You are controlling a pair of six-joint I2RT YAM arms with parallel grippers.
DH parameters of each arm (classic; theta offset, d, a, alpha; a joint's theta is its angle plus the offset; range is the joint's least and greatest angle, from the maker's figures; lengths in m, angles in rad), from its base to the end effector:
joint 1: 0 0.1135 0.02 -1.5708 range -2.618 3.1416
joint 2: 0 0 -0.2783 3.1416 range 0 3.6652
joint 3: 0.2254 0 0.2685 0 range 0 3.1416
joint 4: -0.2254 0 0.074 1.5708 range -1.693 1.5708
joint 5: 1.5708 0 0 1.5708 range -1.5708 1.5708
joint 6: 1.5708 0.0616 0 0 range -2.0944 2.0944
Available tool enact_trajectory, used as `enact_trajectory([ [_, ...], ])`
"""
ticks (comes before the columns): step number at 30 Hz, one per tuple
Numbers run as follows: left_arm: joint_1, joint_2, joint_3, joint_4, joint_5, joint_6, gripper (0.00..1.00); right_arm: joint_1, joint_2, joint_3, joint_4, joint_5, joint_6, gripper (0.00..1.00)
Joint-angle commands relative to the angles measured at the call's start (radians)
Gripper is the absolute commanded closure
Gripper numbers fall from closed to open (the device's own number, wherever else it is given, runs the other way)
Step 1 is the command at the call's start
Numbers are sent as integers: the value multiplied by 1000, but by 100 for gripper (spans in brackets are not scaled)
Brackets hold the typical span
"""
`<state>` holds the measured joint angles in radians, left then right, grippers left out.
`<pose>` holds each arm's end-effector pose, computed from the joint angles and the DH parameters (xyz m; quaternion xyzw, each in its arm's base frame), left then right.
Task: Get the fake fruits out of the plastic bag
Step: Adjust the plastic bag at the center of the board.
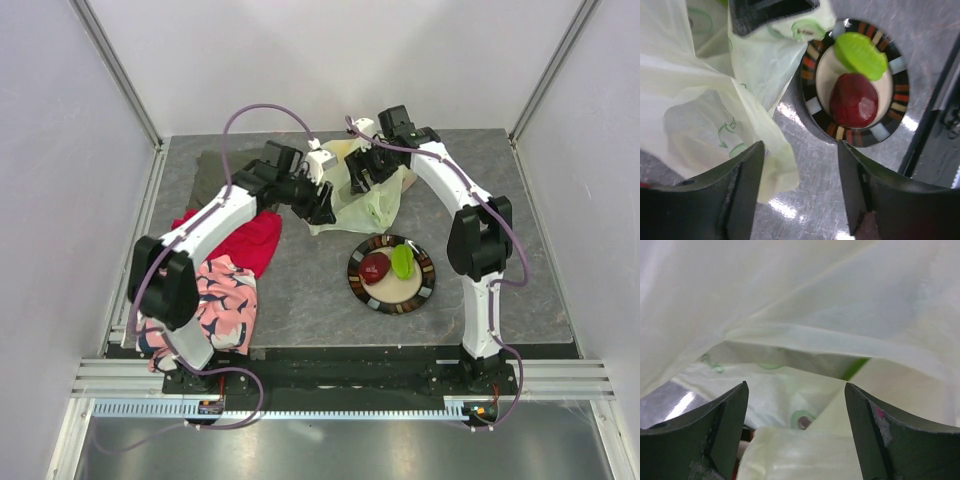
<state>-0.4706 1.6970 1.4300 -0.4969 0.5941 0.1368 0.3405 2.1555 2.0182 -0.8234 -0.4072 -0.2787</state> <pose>0.3530 -0.2183 0.2919 0.3727 0.8048 -0.3278 0.3255 0.4781 0.1953 0.2622 -0.3424 0.8712 0.2019 0.2880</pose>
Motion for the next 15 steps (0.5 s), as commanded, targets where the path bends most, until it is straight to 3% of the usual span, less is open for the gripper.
enact_trajectory([
  [1, -5, 85, 78, 14, -143, -5, 58, -35, 61, 8, 75, 194, 53, 14],
  [3, -2, 89, 110, 17, -116, -40, 98, -64, 70, -1, 79, 295, 32, 12],
  [10, 1, -8, 122, 34, 29, -95, 98, -179, -17, -134, 79, 502, -55, 12],
  [15, 1, -63, 101, 55, 33, -68, 98, -176, -144, -208, 95, 502, -119, 12],
])
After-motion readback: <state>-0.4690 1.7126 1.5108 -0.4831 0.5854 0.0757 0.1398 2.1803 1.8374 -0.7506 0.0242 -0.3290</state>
